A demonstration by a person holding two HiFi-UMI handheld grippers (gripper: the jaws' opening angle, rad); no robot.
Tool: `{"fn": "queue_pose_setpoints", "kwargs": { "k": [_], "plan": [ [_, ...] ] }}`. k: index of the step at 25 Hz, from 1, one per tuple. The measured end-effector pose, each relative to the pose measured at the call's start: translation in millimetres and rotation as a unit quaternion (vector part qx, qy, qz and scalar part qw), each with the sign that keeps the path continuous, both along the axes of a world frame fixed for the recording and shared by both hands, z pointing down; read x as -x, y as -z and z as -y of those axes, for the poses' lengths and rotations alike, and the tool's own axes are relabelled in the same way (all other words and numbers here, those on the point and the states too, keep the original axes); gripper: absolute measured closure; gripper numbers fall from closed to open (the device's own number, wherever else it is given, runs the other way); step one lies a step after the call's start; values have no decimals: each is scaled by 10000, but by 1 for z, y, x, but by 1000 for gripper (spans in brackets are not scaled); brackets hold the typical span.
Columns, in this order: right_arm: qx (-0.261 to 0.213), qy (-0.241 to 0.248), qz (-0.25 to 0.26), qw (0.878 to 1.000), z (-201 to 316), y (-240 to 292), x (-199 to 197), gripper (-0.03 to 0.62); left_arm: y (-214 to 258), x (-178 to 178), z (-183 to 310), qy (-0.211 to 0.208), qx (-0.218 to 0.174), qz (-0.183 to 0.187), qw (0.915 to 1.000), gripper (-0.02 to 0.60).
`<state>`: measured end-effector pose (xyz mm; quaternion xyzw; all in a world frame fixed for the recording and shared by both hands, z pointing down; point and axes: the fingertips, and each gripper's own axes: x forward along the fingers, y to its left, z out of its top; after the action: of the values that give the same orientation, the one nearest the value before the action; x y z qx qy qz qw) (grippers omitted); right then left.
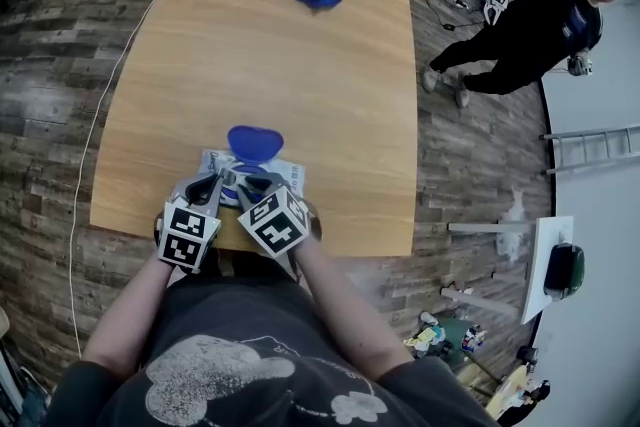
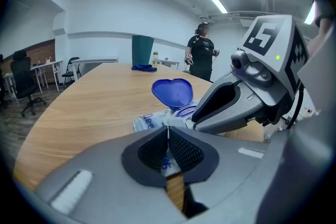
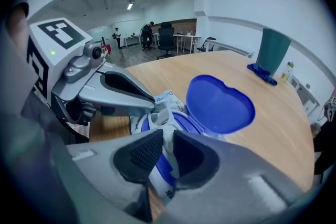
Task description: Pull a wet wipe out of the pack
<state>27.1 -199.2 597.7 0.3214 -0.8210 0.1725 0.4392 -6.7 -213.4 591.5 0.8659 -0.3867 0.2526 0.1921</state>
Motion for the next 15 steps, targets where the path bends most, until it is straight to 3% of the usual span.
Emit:
{"fn": "queue_pose_setpoints", "kwargs": {
  "k": [5, 15],
  "plan": [
    [-113, -288, 145, 9994, 2, 1, -3, 588, 0, -2, -1, -101, -29, 18, 9999, 555],
    [-458, -546, 112, 9974, 2, 21, 2, 594, 0, -2, 3, -204, 51, 24, 9998, 555]
  ]
}}
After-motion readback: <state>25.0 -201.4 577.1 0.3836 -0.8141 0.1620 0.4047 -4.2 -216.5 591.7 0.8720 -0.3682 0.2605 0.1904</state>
